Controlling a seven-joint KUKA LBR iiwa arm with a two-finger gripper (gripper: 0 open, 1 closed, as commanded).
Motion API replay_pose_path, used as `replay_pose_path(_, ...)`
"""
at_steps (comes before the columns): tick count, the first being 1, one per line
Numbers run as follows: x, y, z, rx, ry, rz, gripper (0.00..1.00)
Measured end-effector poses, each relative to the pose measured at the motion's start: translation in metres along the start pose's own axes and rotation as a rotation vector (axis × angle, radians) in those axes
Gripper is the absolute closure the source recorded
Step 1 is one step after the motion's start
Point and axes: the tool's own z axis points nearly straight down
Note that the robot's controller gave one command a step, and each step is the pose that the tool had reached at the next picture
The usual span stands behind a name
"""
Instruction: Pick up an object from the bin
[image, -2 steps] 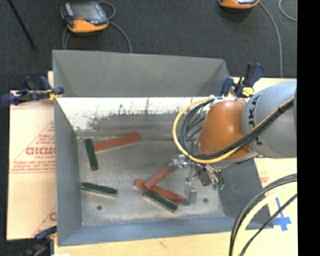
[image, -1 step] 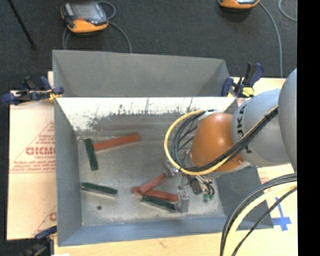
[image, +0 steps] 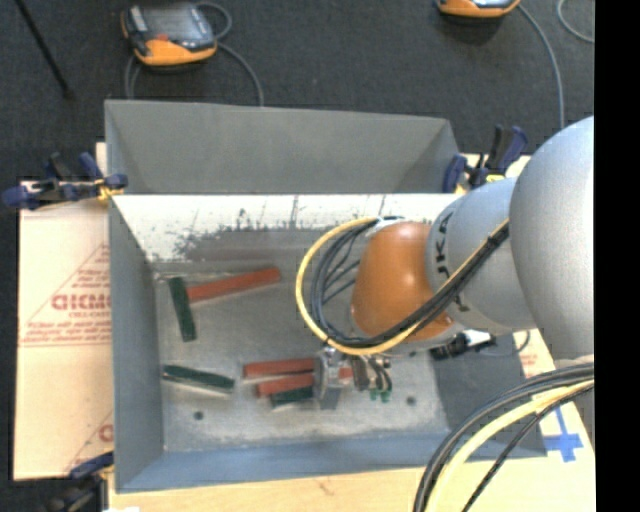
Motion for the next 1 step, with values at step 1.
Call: replay_pose_path(1, 0.0018, -0.0007, 0.0032, 0.002, 0.004, -0.002, 0.00)
